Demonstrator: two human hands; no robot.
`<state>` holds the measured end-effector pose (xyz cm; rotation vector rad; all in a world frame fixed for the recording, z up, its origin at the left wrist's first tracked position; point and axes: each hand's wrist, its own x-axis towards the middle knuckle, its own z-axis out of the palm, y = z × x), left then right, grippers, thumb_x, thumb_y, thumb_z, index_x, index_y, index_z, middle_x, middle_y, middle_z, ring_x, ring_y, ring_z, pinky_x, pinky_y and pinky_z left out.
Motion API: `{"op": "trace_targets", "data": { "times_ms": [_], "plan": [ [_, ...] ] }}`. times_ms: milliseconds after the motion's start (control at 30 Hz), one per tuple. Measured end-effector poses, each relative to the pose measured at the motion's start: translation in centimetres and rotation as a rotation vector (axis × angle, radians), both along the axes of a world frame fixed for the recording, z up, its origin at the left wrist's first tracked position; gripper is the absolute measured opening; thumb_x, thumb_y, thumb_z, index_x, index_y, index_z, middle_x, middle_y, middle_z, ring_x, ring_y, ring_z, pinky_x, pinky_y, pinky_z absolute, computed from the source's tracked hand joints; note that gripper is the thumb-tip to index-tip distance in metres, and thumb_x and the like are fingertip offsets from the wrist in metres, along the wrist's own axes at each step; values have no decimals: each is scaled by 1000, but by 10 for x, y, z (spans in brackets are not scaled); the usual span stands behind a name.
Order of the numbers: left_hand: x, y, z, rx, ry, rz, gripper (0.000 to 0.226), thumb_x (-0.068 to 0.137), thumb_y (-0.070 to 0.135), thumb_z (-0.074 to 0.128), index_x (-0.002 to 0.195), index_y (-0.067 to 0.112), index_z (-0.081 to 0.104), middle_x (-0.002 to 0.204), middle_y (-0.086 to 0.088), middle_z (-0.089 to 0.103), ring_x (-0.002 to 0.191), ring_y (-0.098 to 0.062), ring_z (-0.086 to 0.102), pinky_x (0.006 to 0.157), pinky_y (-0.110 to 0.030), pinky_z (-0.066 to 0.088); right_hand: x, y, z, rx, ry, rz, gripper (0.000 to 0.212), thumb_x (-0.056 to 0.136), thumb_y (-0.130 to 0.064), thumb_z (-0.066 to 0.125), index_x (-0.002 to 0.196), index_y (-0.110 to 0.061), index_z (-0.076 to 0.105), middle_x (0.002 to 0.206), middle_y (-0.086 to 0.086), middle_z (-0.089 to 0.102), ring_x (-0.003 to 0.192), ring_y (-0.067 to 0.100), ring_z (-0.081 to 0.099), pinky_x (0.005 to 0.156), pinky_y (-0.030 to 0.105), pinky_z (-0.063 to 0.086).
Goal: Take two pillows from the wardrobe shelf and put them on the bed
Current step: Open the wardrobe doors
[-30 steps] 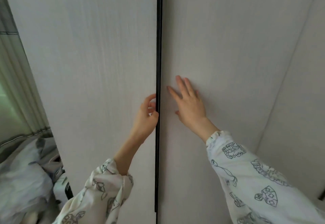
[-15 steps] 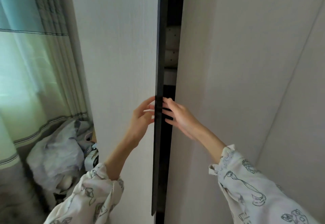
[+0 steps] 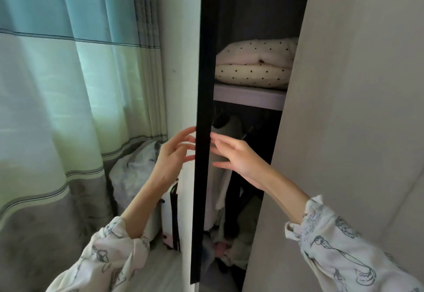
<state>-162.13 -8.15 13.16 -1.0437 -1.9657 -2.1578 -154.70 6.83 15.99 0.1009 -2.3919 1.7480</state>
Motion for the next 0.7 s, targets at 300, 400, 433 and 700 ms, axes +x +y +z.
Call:
{"op": "trace_targets", "data": {
  "times_ms": [300,400,433,700],
  "plan": [
    [-41,-104,0,75,-157,119,49,87,-5,31,115,22,62,96,1,68,87,-8,67,69,-19,53,-44,-101,-1,-28,-29,110,49,99,-8,36,145,-20,25,148,-4,35,134,14,34,101,33,42],
    [-61,-134,1,80,-206,172,52,85,-5,28,118,21,60,98,2,67,90,-10,66,76,-23,51,-66,-137,-3,0,-61,147,52,100,-9,33,147,-21,16,152,-8,27,137,15,28,103,32,37],
    [-67,-142,2,87,-219,172,53,84,-4,27,118,21,59,96,4,68,91,-10,66,78,-24,50,-74,-148,-4,-2,-64,149,52,100,-9,32,147,-21,14,152,-9,25,138,15,27,104,34,36],
    [-96,-190,0,4,-172,127,45,88,3,34,114,29,61,112,11,66,101,3,61,95,-25,46,-118,-193,-2,28,-55,115,51,99,-10,35,146,-15,18,152,-4,28,138,13,27,107,27,24]
  ]
}}
